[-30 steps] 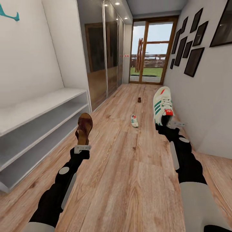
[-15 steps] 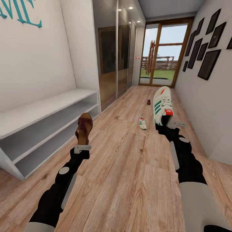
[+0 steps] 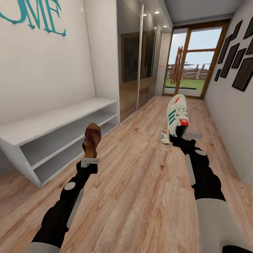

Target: Pick up the two gym shoes and the two sandals from the corridor floor and place them onto the hallstand (shoe rack) in the corridor, making sure they are on the rack and not on the floor. Arrange them so the two gym shoes are next to each other and the two sandals are next to each other.

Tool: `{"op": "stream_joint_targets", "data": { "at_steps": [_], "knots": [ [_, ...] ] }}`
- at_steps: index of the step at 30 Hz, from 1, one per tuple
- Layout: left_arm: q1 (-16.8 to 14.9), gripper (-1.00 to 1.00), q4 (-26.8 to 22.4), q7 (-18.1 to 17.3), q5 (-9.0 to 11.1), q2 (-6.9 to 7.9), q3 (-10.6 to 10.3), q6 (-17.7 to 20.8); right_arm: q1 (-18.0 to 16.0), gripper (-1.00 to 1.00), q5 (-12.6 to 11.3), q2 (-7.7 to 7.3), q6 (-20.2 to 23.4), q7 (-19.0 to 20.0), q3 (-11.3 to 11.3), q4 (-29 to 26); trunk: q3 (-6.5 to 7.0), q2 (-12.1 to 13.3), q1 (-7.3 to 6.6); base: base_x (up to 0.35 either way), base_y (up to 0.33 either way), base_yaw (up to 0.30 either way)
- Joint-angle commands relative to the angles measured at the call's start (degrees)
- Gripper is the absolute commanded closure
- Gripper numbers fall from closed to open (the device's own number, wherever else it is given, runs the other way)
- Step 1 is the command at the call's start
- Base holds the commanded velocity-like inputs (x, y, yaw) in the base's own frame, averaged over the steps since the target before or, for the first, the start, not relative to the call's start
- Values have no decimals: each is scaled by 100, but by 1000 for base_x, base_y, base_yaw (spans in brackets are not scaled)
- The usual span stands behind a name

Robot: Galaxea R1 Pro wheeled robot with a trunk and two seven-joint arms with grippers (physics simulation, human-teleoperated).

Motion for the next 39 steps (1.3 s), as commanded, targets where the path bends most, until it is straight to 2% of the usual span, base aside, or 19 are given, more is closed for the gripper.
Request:
{"op": "stream_joint_targets", "data": {
  "at_steps": [1, 39],
  "knots": [
    [-3, 100, -8, -7, -26, -1, -3, 34, -2, 100, 5, 3, 33, 0, -8, -10, 1, -2, -1, -1, -1, 210],
    [-3, 100, -8, -4, -26, -1, -3, 34, -2, 100, 5, 3, 33, 0, -8, -15, 247, -2, -1, 0, 0, 210]
  ]
}}
